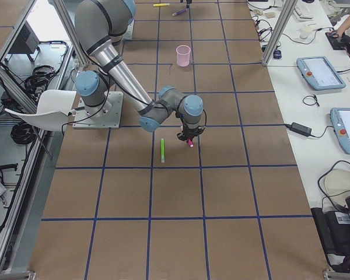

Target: Insert purple and pink pens into pink cup

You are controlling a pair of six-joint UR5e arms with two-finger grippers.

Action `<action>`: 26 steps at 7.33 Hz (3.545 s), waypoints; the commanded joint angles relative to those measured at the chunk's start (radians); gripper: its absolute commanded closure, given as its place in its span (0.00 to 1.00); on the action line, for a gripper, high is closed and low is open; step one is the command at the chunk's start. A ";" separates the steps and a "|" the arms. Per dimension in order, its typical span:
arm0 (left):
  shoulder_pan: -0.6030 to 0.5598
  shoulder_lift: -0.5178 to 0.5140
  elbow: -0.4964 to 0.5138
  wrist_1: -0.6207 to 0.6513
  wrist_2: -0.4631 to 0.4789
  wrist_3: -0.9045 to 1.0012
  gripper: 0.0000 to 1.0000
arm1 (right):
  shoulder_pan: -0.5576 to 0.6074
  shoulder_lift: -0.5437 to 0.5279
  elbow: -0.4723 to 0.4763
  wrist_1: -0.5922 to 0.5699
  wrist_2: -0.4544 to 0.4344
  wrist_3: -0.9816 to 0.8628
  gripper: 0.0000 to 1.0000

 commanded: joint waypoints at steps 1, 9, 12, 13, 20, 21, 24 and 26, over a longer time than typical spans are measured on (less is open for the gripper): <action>-0.003 -0.024 0.001 0.007 -0.001 -0.006 0.00 | 0.015 -0.030 -0.023 0.007 -0.019 0.081 0.99; -0.003 -0.050 0.001 0.005 -0.006 -0.020 0.80 | 0.663 -0.234 -0.108 0.096 -0.247 0.791 1.00; -0.026 -0.022 0.007 0.007 -0.025 -0.022 1.00 | 0.930 -0.231 -0.137 0.197 -0.287 1.223 1.00; -0.050 -0.010 0.030 0.002 -0.024 -0.023 1.00 | 1.031 -0.226 -0.174 0.301 -0.333 1.390 1.00; -0.201 0.117 0.138 -0.022 0.010 -0.039 1.00 | 1.254 -0.053 -0.291 0.464 -0.570 1.864 0.94; -0.213 0.127 0.137 -0.018 0.020 -0.039 1.00 | 1.256 -0.032 -0.315 0.464 -0.570 1.864 0.94; -0.238 0.151 0.139 -0.007 0.019 -0.039 1.00 | 1.271 0.050 -0.378 0.463 -0.564 1.867 0.88; -0.238 0.150 0.147 0.008 0.017 -0.026 1.00 | 1.271 0.062 -0.381 0.463 -0.551 1.869 0.44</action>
